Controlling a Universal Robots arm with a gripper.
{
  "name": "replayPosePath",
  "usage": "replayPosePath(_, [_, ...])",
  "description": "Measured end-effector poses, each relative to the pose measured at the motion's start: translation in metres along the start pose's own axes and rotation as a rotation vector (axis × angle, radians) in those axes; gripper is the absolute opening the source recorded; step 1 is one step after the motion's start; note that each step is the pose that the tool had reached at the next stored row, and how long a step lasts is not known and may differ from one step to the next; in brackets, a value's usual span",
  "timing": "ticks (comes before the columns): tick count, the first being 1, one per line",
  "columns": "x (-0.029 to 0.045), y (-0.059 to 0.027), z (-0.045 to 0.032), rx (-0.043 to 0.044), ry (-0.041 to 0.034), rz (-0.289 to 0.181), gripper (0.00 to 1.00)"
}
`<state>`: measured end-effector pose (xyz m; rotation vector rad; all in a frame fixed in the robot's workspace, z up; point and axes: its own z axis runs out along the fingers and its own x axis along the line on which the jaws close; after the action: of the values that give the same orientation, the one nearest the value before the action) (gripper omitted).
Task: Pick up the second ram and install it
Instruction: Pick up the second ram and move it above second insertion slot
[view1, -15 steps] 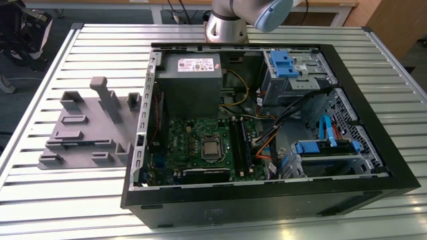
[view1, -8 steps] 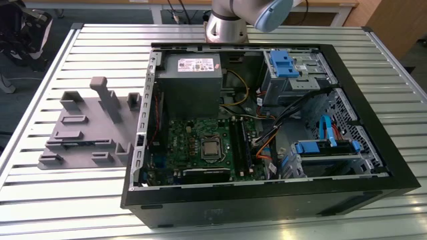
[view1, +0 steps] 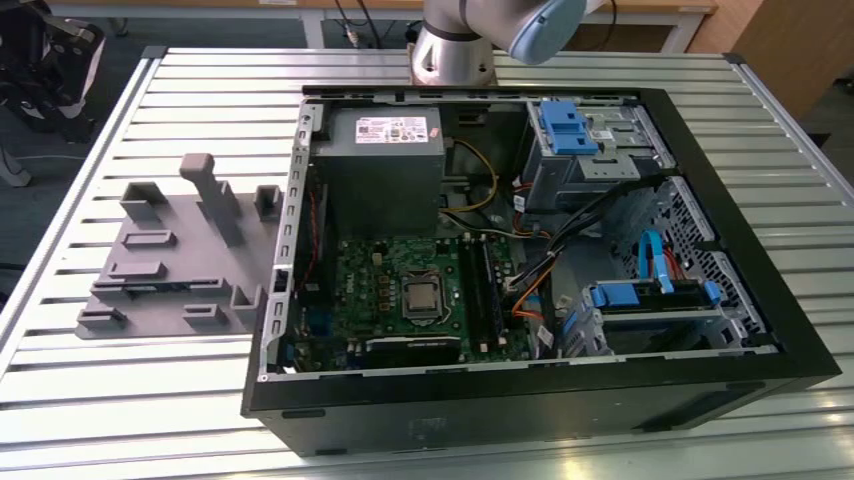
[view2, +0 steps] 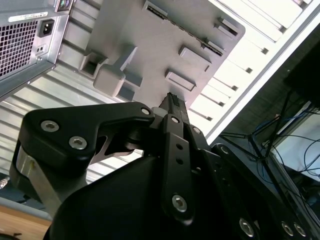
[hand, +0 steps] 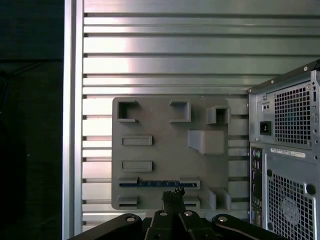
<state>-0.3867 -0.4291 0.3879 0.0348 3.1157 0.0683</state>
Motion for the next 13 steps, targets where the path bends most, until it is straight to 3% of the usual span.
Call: replayPosePath(13, [0.0, 0.0, 0.0, -0.0001, 0.0002, -0.004, 0.11])
